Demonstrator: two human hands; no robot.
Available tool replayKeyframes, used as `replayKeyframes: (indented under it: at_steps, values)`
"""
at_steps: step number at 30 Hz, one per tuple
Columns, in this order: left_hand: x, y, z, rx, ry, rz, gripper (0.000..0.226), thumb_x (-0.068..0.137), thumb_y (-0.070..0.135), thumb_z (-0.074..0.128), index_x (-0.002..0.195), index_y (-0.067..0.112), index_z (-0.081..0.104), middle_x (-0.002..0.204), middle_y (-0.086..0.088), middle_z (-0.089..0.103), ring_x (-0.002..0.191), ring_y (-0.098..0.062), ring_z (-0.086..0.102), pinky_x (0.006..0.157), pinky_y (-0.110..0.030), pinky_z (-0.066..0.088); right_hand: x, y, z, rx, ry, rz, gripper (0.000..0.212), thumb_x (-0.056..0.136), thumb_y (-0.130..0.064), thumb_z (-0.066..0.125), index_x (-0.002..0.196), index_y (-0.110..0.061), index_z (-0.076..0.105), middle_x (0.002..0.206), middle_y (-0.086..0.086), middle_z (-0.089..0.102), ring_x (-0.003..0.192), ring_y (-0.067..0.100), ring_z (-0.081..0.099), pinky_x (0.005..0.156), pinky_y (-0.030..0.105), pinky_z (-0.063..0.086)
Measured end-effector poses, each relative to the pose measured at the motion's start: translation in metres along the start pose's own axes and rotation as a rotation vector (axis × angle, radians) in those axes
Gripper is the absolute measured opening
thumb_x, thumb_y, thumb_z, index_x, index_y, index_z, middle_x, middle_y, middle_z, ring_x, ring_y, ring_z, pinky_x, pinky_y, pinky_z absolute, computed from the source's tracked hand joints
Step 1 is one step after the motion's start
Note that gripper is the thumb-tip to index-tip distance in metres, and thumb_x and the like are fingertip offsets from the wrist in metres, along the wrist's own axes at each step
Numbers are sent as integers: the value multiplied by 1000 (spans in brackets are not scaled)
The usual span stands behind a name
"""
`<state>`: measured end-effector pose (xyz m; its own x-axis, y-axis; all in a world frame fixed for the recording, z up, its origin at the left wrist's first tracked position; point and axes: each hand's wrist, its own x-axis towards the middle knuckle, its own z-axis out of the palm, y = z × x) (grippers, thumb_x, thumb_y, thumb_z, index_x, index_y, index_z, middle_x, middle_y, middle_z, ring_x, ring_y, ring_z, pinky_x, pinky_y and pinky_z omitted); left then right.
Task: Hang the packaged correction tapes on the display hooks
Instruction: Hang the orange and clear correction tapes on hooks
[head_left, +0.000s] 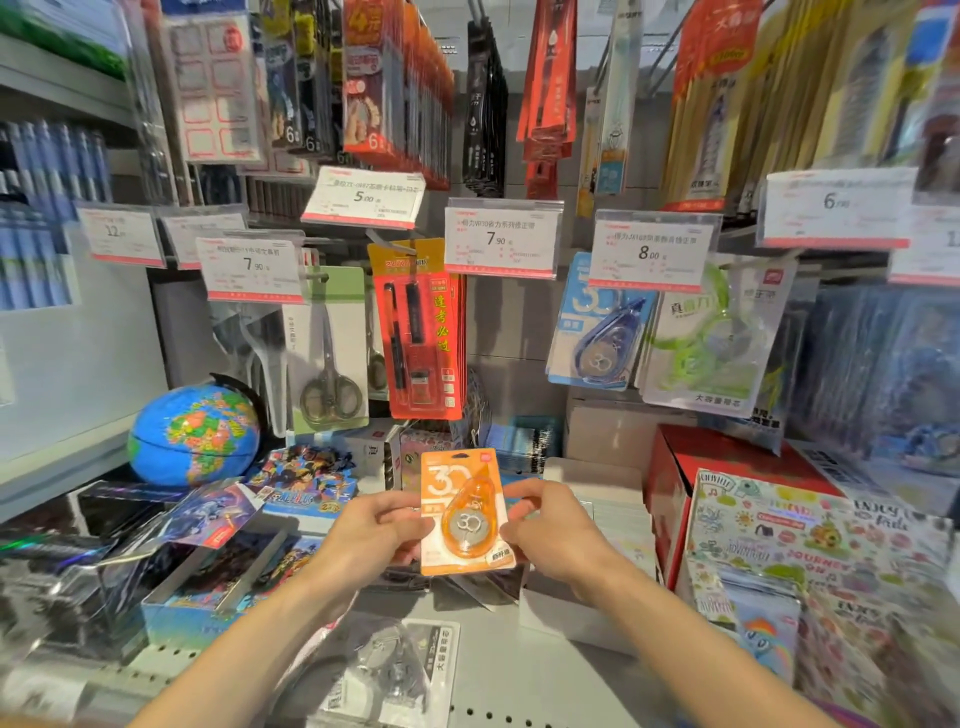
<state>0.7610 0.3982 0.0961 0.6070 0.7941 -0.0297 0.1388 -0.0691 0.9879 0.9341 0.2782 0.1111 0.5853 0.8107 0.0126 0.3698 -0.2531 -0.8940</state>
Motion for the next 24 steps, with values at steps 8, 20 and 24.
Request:
replayKeyframes:
  at_steps: [8, 20, 24]
  values:
    - [-34, 44, 25, -92, -62, 142, 17, 92, 2, 67, 109, 3, 66, 78, -12, 75, 61, -20, 62, 59, -28, 54, -55, -25, -51, -122, 57, -237, 48, 88, -4, 51, 127, -33, 52, 104, -3, 58, 72, 14, 67, 61, 37, 58]
    - [-48, 107, 76, -21, -132, 290, 10, 98, 9, 62, 101, 1, 67, 82, -17, 77, 62, -23, 71, 56, -26, 52, -73, -27, -110, -273, 180, -364, 95, 60, -56, 82, 143, -38, 39, 131, -16, 51, 115, 0, 54, 100, 33, 48]
    - [-49, 122, 85, 56, -130, 342, 12, 100, 13, 59, 101, 4, 68, 85, -14, 78, 64, -23, 73, 55, -23, 54, -77, -29, -114, -274, 257, -401, 101, 57, -54, 84, 145, -35, 36, 135, -14, 48, 119, 4, 51, 102, 35, 46]
